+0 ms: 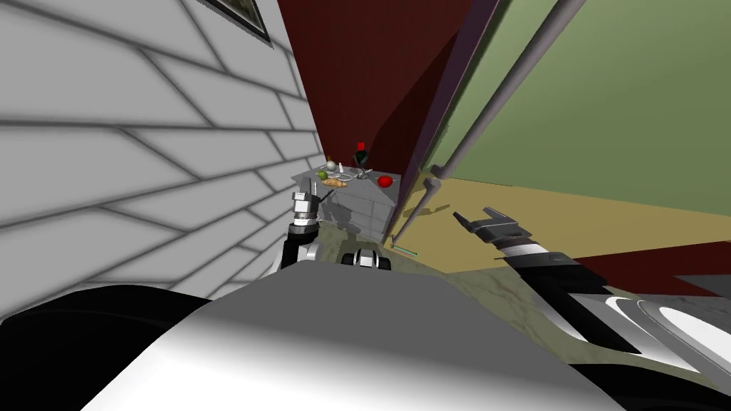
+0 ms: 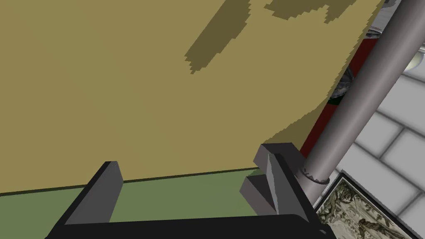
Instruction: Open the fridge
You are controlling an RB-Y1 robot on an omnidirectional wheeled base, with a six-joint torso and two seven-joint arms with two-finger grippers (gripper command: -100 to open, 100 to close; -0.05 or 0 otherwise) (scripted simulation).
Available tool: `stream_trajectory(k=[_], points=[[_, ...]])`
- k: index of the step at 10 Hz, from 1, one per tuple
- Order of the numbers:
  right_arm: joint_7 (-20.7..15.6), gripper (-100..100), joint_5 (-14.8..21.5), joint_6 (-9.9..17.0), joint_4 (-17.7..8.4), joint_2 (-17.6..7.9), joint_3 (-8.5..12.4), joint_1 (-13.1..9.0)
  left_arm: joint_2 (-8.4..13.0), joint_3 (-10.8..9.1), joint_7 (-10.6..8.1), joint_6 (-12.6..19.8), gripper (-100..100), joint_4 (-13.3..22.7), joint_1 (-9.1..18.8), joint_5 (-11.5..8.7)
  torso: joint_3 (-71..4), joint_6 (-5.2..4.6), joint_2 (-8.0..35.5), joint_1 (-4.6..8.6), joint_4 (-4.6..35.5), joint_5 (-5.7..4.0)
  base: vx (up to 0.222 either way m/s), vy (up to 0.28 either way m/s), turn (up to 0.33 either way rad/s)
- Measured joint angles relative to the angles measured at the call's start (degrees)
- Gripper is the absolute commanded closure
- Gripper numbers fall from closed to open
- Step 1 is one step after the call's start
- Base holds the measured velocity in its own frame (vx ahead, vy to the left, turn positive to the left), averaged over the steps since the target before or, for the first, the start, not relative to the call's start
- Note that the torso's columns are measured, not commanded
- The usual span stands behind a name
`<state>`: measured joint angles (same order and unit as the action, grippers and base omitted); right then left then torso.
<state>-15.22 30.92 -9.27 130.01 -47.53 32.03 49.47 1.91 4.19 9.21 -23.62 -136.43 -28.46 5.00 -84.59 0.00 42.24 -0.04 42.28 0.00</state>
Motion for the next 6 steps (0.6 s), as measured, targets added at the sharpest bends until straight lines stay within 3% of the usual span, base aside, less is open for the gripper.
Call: stream_trajectory(k=[6], points=[[-3.1, -100, 3.0, 5.6, -1.7, -7.7, 5.9, 3.4, 0.0, 0.00, 0.00, 0.0, 0, 0.0, 0.0, 0.0, 0.1, 0.00, 0.1, 0.17, 0.0, -0.06, 0.058, 0.238, -0.065]])
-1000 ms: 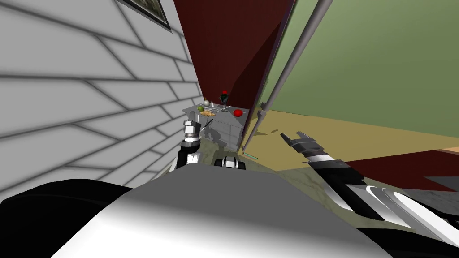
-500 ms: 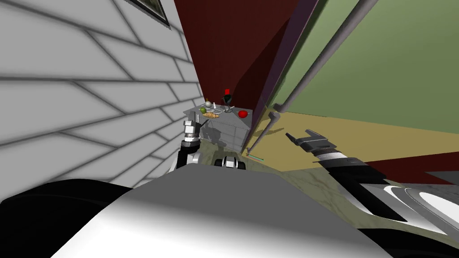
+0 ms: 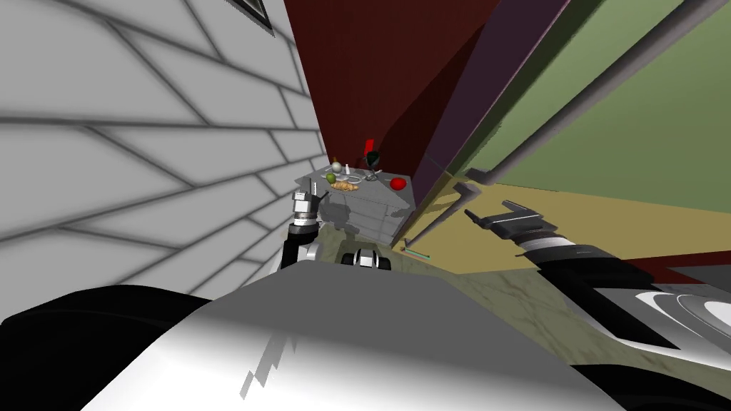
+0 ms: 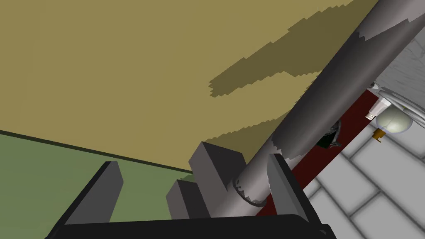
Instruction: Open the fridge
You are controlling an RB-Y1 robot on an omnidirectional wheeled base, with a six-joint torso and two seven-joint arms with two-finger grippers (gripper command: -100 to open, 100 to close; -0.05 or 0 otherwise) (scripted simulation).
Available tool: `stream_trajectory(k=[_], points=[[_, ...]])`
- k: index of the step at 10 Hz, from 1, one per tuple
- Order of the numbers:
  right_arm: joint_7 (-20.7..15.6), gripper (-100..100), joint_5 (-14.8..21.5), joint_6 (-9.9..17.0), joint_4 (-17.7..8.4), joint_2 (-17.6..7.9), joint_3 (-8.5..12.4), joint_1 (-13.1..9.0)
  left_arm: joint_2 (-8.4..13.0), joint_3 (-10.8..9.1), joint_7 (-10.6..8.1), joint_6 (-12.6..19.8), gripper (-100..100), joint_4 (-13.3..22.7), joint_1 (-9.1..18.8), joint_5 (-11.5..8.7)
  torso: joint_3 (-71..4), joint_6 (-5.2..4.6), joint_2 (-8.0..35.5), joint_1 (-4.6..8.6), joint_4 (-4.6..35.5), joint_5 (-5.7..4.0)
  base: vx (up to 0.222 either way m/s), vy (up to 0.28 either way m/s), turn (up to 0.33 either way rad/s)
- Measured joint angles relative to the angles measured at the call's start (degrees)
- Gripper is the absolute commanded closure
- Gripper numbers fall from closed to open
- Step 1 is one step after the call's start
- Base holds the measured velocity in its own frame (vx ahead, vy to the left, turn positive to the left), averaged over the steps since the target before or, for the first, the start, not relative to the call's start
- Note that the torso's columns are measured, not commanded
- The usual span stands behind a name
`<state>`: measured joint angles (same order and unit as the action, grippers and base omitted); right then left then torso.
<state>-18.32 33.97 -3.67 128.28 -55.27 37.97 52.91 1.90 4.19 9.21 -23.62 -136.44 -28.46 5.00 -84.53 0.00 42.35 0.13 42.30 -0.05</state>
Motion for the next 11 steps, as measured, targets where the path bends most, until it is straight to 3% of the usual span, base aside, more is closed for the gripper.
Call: stream_trajectory(k=[4, 6, 7, 9, 11], points=[[-1.7, -100, 1.9, 3.4, -0.8, -4.8, 3.0, 1.6, 0.0, 0.00, 0.00, 0.0, 0, 0.0, 0.0, 0.0, -0.1, 0.01, -0.2, -0.19, -0.1, 0.07, 0.051, 0.164, -0.060], [-1.5, -100, 1.7, 3.6, -0.8, -5.5, 3.8, 2.1, 0.0, -0.02, 0.00, 0.0, 0, 0.0, 0.0, 0.0, -0.1, 0.00, -0.2, 0.24, 0.0, -0.07, 0.083, 0.030, -0.019], [-1.4, 100, 1.6, 3.6, -0.8, -5.5, 3.9, 2.2, 0.0, -0.02, 0.00, 0.0, 0, 0.0, 0.0, 0.0, 0.0, 0.01, -0.1, 0.15, 0.0, -0.05, 0.014, -0.002, -0.011], [-1.5, 100, 1.8, 3.6, -0.4, -5.5, 3.9, 1.5, 0.0, -0.02, 0.00, 0.0, 0, 0.0, 0.0, 0.0, 0.1, 0.12, 0.1, 0.05, -0.1, -0.12, -0.137, -0.121, 0.004], [-1.6, 100, 1.9, 3.8, 3.2, -5.5, 3.7, 2.5, 0.0, -0.03, 0.00, 0.0, 0, 0.0, 0.0, 0.0, 0.2, -0.06, 0.2, 0.12, 0.0, -0.13, -0.199, -0.187, 0.037]])
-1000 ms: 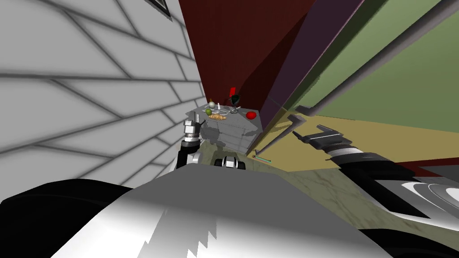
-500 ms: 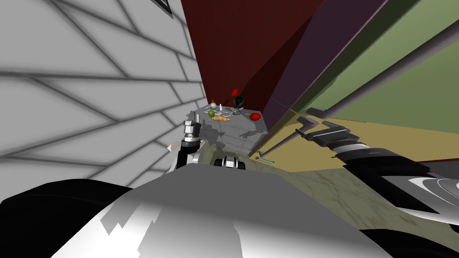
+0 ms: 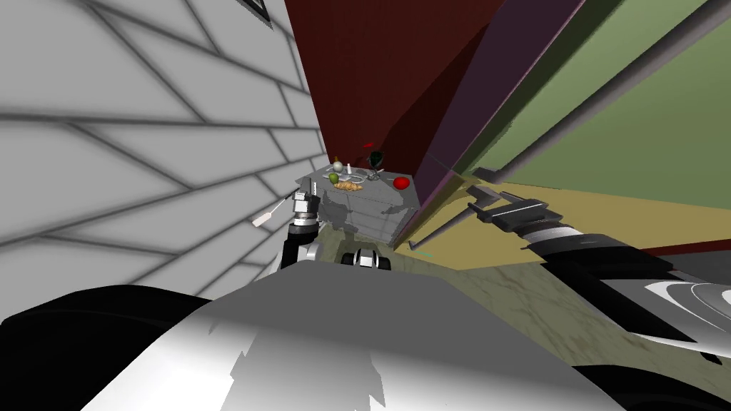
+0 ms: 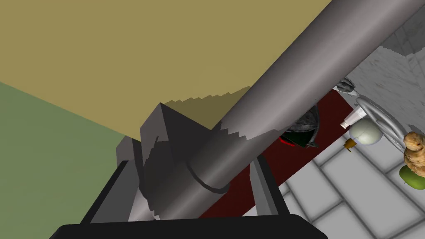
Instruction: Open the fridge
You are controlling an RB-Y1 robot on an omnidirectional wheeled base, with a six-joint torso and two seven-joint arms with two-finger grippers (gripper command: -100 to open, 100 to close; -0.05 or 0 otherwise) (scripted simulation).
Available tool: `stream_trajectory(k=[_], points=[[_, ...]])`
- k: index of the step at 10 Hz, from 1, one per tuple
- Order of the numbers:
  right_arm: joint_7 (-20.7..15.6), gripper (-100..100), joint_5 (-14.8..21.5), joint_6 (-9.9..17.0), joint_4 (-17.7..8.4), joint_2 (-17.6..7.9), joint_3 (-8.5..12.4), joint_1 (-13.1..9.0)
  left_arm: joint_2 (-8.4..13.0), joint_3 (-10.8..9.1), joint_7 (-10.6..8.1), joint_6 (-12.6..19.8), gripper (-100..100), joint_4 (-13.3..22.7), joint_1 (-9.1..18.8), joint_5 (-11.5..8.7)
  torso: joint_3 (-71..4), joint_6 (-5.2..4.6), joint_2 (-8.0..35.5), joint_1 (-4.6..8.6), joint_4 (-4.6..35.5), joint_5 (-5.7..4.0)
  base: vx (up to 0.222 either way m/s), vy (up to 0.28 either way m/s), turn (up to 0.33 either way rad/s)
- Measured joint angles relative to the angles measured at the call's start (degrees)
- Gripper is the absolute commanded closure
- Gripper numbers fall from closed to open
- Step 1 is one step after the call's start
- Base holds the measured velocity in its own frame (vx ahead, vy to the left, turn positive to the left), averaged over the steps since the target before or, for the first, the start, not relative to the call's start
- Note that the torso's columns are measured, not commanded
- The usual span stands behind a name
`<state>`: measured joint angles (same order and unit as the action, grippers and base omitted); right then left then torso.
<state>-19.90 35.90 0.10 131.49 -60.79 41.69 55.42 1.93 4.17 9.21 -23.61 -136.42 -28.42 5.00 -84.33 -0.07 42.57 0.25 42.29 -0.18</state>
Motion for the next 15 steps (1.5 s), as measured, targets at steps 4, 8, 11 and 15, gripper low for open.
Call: stream_trajectory(k=[4, 8, 11, 15], points=[[-0.1, 100, 0.3, -2.0, 5.4, -1.0, -1.3, 0.0, 0.0, -0.01, 0.00, 0.0, 0, 0.0, 0.0, 0.0, -0.2, 0.02, -0.3, -0.07, 0.0, 0.12, -0.273, -0.199, 0.009], [-0.6, 100, 0.9, -4.3, 12.7, -0.5, -1.9, 1.1, 0.0, -0.01, 0.00, 0.0, 0, 0.0, 0.0, 0.0, -0.2, 0.07, -0.2, -0.29, 0.1, 0.22, -0.253, -0.225, 0.006], [-0.7, 100, 0.8, -5.8, 13.6, -0.6, -2.7, 0.7, 0.0, 0.00, 0.00, 0.0, 0, 0.0, 0.0, 0.0, -0.5, 0.21, -0.5, -0.17, -0.1, 0.26, -0.185, -0.213, 0.126], [-1.4, 100, 0.8, -8.4, 15.6, -1.3, -4.6, -0.7, 0.0, 0.00, 0.00, 0.0, 0, 0.0, 0.0, 0.0, -0.5, 0.03, -0.7, -0.07, -0.1, 0.17, -0.192, -0.227, 0.084]])
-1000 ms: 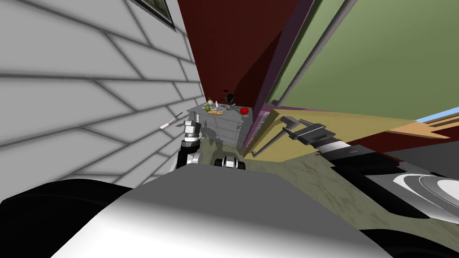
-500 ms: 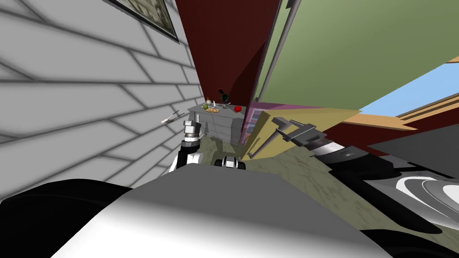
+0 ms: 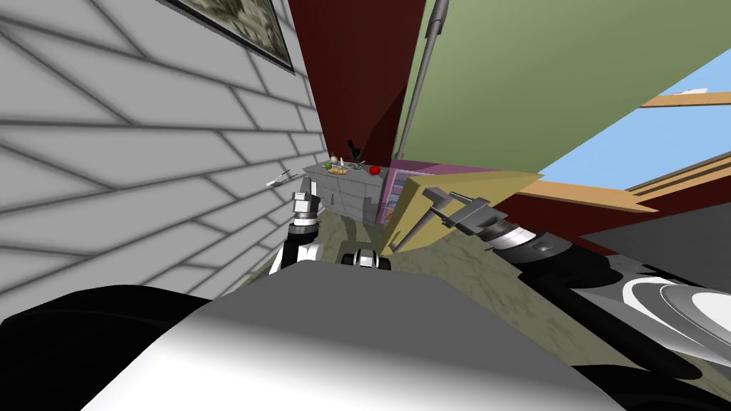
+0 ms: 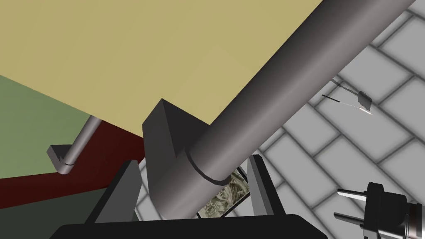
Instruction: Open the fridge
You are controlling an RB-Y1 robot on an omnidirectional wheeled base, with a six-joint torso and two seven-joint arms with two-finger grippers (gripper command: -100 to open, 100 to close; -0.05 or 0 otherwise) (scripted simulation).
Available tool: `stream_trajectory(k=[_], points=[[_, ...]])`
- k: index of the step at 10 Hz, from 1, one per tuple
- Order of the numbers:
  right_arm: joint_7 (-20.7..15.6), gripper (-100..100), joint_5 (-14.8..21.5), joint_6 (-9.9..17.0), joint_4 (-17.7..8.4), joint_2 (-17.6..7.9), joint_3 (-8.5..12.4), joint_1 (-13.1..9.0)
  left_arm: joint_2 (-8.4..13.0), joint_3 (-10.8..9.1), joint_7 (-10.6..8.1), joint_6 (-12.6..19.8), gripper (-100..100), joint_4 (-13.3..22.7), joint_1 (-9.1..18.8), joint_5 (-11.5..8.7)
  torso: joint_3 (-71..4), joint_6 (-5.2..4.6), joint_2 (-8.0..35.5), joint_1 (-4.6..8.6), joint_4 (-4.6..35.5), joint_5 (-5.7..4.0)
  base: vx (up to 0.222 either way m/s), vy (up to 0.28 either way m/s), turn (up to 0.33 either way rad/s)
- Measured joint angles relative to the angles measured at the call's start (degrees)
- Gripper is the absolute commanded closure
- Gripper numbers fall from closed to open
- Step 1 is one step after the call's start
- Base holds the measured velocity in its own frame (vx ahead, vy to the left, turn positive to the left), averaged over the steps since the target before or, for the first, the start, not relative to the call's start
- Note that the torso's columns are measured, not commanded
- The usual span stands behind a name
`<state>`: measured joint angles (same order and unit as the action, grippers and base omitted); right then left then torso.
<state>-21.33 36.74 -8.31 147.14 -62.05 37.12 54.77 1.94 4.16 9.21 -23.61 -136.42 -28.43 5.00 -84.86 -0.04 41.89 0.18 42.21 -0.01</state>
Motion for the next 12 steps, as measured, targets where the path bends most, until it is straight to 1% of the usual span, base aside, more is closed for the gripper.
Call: stream_trajectory(k=[1, 4, 6, 7, 8, 9, 10, 12], points=[[-0.2, 100, 0.0, -0.8, 0.5, -0.1, -0.4, -0.3, 0.0, 0.00, 0.00, 0.0, 0, 0.0, 0.0, 0.0, 0.0, 0.02, 0.1, 0.21, 0.0, -0.05, -0.244, -0.244, 0.181], [-0.9, 100, 0.0, -3.0, 1.5, 0.1, -1.6, -1.6, 0.0, 0.00, 0.00, 0.0, 0, 0.0, 0.0, 0.0, 0.2, -0.04, 0.1, -0.10, -0.1, -0.08, -0.198, -0.206, 0.079], [-1.1, 100, -0.1, -3.9, 2.3, -0.3, -2.3, -2.3, 0.0, 0.00, 0.00, 0.0, 0, 0.0, 0.0, 0.0, 0.2, 0.08, 0.1, -0.09, -0.1, -0.05, -0.131, -0.162, 0.071], [-1.1, 100, -0.1, -4.1, 2.5, -0.3, -2.4, -2.4, 0.0, 0.01, 0.00, 0.0, 0, 0.0, 0.0, 0.0, 0.1, -0.08, 0.0, -0.35, -0.1, 0.01, -0.087, -0.113, 0.095], [-1.2, 100, -0.2, -4.3, 2.5, -0.5, -2.8, -2.9, 0.0, 0.01, 0.00, 0.0, 0, 0.0, 0.0, 0.0, 0.2, 0.00, 0.2, -0.14, -0.1, -0.01, -0.129, -0.211, 0.183], [-1.5, 100, -0.3, -5.3, 2.4, -0.3, -3.4, -3.6, 0.0, 0.00, 0.00, 0.0, 0, 0.0, 0.0, 0.0, 0.4, 0.03, 0.4, 0.20, 0.0, -0.13, -0.116, -0.211, 0.080], [-1.6, 100, -0.5, -6.2, 2.7, -0.3, -3.3, -3.6, 0.0, 0.00, 0.00, 0.0, 0, 0.0, 0.0, 0.0, 0.3, -0.09, 0.4, 0.32, 0.0, -0.17, -0.169, -0.231, 0.110], [-1.9, 100, -0.9, -8.1, 2.7, -0.3, -3.7, -4.4, 0.0, 0.00, 0.00, 0.0, 0, 0.0, 0.0, 0.0, 0.4, -0.16, 0.5, 0.36, 0.0, -0.24, -0.180, -0.187, 0.153]])
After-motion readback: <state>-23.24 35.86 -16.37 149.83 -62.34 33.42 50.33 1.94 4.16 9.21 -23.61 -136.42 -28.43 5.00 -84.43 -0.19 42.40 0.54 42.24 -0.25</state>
